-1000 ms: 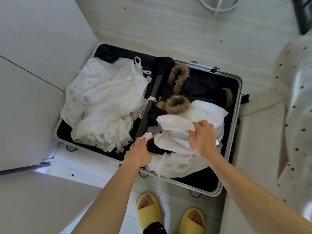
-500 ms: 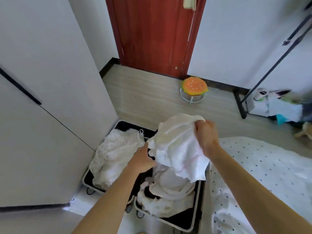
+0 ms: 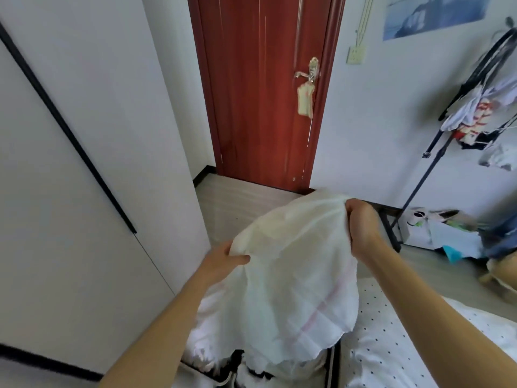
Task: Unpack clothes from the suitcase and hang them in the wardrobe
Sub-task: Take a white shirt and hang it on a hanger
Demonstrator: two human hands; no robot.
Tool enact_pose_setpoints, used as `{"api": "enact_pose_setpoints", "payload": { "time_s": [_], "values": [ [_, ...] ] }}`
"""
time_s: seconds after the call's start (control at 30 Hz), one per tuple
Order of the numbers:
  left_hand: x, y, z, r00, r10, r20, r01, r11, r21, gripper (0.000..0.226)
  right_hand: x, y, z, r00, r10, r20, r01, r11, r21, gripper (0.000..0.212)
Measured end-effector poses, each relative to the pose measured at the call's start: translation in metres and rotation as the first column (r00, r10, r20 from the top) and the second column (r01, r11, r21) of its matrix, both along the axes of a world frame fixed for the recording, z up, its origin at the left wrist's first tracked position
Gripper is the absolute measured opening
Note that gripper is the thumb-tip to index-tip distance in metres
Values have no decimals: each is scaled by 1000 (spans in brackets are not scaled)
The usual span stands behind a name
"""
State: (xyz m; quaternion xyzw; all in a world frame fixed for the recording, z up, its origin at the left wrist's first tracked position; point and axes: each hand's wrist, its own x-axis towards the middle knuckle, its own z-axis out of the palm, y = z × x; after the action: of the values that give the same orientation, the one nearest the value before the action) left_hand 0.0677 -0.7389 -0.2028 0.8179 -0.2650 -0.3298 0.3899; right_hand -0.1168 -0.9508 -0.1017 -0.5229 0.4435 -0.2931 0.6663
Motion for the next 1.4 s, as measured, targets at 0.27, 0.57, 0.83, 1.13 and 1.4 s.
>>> {"api": "enact_pose_setpoints", "payload": {
  "time_s": [0.27, 0.57, 0.83, 1.13, 1.4],
  "values": [
    [-15, 43, 104, 994, 20, 105, -6, 991, -132, 12, -31, 4, -18, 723, 210, -658, -521, 791, -320, 24],
    [-89, 82, 125, 938, -166, 304, 142, 985, 97, 12, -17, 82, -21, 652, 569, -502, -684, 727, -64, 45],
    [-133, 163, 143, 937, -173, 302, 106, 968, 226, 14, -3, 170, -16, 125, 897, -424, -856, 314, 411, 72],
    [-188, 317, 139, 984, 61, 169, -115, 938, 327, 32, -3, 326, -50, -202, 872, -447, -885, 34, 465, 11],
    [-234, 485, 126, 910, 375, 177, -414, 846, 337, 19, -9, 478, -46, -54, 972, -230, -898, 53, 436, 26]
  ]
}}
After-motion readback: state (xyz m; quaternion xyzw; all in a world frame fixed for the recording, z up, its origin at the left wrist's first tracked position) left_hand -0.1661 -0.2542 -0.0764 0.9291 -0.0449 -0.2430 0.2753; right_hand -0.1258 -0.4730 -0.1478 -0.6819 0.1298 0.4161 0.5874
